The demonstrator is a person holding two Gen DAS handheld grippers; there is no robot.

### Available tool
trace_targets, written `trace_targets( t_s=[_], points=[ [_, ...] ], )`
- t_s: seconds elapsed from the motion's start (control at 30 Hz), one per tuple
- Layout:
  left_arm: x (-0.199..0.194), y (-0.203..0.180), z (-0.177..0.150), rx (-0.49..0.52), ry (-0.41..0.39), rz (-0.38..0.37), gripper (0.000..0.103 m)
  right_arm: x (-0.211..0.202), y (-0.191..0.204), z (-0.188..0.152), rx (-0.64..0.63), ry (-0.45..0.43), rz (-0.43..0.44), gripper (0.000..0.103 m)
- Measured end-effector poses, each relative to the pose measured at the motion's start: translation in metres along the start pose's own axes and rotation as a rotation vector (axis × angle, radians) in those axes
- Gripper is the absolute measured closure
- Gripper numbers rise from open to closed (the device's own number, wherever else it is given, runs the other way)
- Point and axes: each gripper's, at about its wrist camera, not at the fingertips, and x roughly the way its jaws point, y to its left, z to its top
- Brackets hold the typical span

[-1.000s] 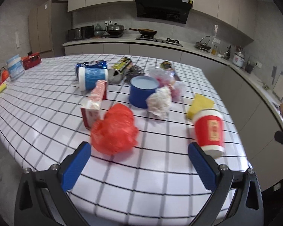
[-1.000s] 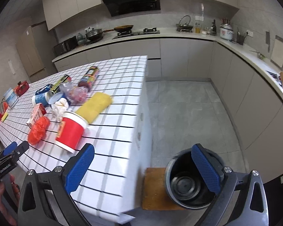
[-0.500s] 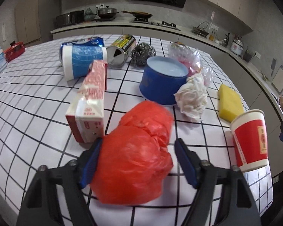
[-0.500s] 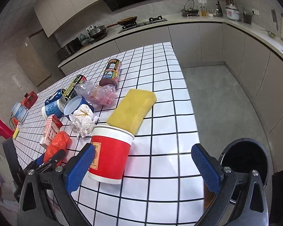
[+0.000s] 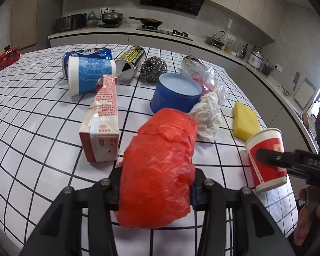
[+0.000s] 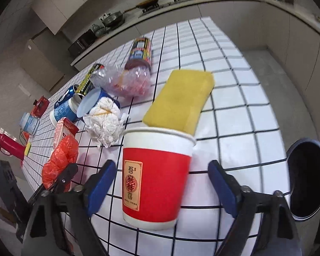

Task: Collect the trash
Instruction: 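Grasp the red plastic bag with the left tool while the right tool grasps the red paper cup, then carry the red bag and red cup over the bin and release both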

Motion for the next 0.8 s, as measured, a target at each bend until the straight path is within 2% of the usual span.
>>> trace_targets(
  t_s=[0.1, 0.27, 0.47, 0.67, 0.8],
  points=[
    [0.0, -0.004, -0.002, 0.007, 0.003, -0.003, 0.057, 0.003, 0.0, -0.002, -0.006, 0.002, 0.016, 0.041],
    [-0.002, -0.022, -0.001, 0.029, -0.007, -0.024, 0.058, -0.017, -0.002, 0.0, -0.029, -0.038, 0.013, 0.043],
    [-0.007, -0.06, 0.001, 0.071, -0.024, -0.06, 0.058, -0.056, -0.032, 0.001, -0.018, -0.109, -0.021, 0.043],
    [-0.009, -0.115, -0.006, 0.117, -0.04, -0.09, 0.058, -0.101, -0.091, -0.002, 0.014, -0.172, -0.082, 0.043],
    [-0.007, -0.155, -0.015, 0.126, -0.04, -0.097, 0.058, -0.122, -0.154, -0.01, 0.058, -0.165, -0.137, 0.043]
  ],
)
